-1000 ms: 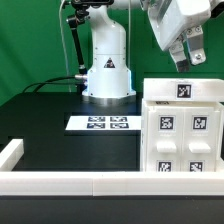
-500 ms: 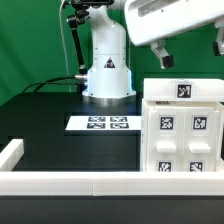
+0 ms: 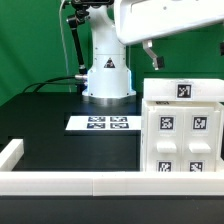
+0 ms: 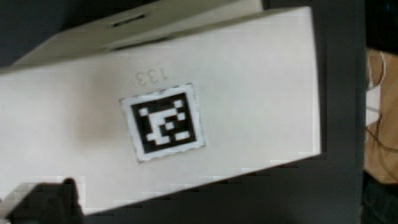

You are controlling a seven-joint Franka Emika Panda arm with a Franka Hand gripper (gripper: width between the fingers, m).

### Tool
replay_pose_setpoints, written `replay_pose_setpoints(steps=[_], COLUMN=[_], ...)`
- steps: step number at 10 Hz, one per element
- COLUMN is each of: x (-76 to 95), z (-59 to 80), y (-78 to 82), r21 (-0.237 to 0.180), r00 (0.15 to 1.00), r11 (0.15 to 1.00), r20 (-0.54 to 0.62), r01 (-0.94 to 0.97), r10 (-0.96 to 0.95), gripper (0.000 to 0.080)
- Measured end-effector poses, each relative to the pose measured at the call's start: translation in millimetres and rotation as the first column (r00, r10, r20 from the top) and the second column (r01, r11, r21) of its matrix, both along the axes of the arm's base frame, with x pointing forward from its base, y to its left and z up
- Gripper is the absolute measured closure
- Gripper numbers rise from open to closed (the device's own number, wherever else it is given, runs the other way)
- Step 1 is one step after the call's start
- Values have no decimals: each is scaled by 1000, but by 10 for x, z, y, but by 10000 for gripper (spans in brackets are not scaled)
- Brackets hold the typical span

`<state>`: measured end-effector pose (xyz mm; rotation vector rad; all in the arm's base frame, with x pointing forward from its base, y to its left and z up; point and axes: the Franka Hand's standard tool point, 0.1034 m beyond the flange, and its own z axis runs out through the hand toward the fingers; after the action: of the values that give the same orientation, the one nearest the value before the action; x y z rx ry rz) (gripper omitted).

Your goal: Assemble cabinet

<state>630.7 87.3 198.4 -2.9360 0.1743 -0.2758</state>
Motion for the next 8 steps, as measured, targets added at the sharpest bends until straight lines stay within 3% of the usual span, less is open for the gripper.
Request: replay_pose_setpoints(steps=[2, 4, 8], x=[19, -40, -61], z=[8, -23, -42], y=[-30, 39, 25], r21=[-80, -185, -228], r00=[962, 832, 687], r11=[961, 818, 665], r20=[44, 1, -22], r01=[-267, -545, -711], r10=[271, 555, 726], gripper=[2, 2, 2])
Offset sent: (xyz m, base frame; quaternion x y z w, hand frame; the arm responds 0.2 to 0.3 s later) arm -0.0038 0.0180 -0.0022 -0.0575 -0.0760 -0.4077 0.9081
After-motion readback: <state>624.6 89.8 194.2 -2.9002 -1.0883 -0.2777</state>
